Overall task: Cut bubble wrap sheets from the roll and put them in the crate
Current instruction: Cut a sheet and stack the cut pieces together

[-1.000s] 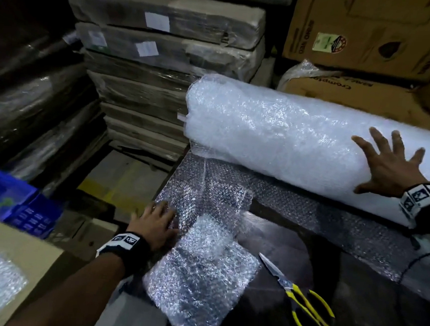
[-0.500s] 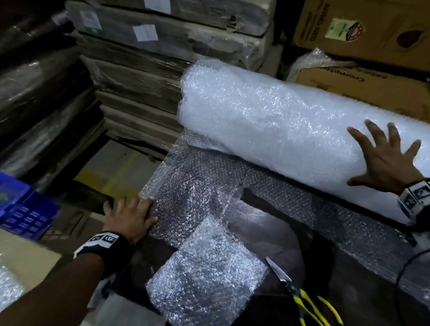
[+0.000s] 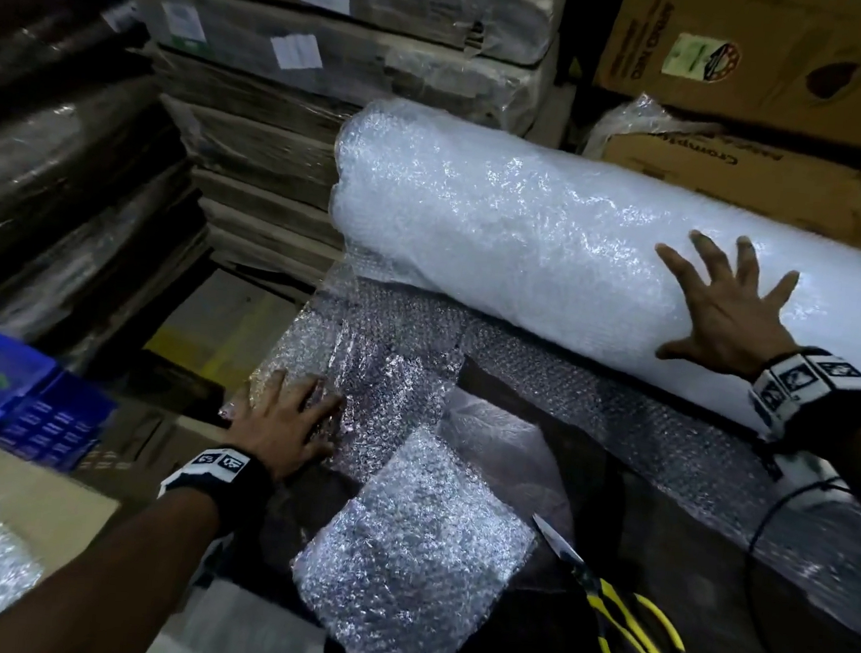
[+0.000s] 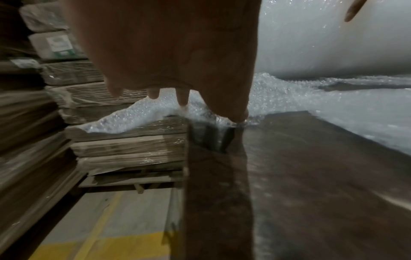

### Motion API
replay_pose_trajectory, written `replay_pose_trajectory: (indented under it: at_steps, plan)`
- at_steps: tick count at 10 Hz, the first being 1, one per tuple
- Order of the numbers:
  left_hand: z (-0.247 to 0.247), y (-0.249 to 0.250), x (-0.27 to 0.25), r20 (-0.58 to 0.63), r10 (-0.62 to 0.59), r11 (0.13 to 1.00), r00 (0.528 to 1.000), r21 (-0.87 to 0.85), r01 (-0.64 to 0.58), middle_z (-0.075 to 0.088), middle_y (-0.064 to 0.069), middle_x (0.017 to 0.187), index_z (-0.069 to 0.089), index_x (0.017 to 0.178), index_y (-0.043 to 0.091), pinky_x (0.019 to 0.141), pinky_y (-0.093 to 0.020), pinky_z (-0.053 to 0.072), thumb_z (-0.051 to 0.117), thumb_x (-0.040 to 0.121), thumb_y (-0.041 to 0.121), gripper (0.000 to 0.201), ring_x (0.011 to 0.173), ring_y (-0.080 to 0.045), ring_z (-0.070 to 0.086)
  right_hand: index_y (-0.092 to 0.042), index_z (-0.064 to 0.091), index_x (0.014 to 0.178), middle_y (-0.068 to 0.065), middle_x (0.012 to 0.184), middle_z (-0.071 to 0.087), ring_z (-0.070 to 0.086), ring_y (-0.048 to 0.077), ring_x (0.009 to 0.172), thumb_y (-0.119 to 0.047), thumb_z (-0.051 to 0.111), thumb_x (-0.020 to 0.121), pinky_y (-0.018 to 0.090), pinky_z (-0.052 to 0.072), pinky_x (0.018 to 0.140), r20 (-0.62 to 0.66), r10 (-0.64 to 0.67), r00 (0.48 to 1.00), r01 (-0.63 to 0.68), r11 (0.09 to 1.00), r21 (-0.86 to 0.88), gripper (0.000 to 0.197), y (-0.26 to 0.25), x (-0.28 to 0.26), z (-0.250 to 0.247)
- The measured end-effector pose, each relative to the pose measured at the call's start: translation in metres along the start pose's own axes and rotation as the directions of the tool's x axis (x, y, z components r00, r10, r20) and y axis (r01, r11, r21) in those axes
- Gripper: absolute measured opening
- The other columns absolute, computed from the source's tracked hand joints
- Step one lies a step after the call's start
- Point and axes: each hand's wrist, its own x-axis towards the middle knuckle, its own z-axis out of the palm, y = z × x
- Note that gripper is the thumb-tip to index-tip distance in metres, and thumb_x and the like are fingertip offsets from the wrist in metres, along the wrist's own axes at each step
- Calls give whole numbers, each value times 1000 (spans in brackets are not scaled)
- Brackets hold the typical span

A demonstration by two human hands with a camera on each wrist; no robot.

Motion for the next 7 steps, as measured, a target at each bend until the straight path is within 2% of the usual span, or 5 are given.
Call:
replay_pose_trajectory:
  at_steps: [2, 4, 5, 6, 7]
  plan:
    - [-3, -27, 3, 12, -69, 998, 998, 0, 69, 8, 9, 166, 9, 154, 48, 111, -68, 12, 37, 88, 78, 78, 151, -36, 3, -46, -7, 154, -5, 165, -10, -14, 40, 150, -53, 89, 61, 85, 4, 102, -16, -11, 1000, 11, 1000, -4, 134, -21, 13, -4]
    - [-9, -57, 2, 13, -121, 991, 993, 54, 120, 8, 1, 165, 16, 156, 38, 111, -68, 17, 38, 94, 67, 72, 150, -36, 6, -46, -8, 154, -4, 165, -9, -13, 40, 150, -53, 89, 61, 85, 4, 102, -9, -12, 1000, 12, 1000, 3, 134, -38, 26, -10]
    - [-18, -48, 4, -76, -85, 996, 994, -34, 82, 13, -2, 165, 23, 155, 33, 110, -70, 16, 45, 93, 65, 73, 149, -37, 10, -46, -7, 153, -3, 165, -8, -12, 41, 150, -53, 90, 61, 85, 4, 102, -10, -10, 1000, 10, 1000, 3, 134, -47, 32, -13]
    - [-21, -25, 12, -111, 28, 998, 993, -46, -33, 12, 0, 166, 19, 155, 38, 112, -70, 11, 48, 91, 66, 76, 150, -36, 9, -47, -8, 152, -4, 165, -7, -11, 41, 150, -53, 90, 59, 86, 5, 101, -20, -10, 1000, 10, 1000, -1, 135, -51, 36, -12]
    - [-15, -1, 14, -50, 126, 991, 991, -34, -128, 0, 3, 166, 9, 155, 47, 113, -70, 1, 40, 92, 71, 74, 151, -36, 2, -46, -8, 152, -3, 165, -8, -12, 42, 150, -54, 90, 59, 86, 4, 101, -28, -8, 1000, 8, 1000, -7, 135, -54, 35, -12]
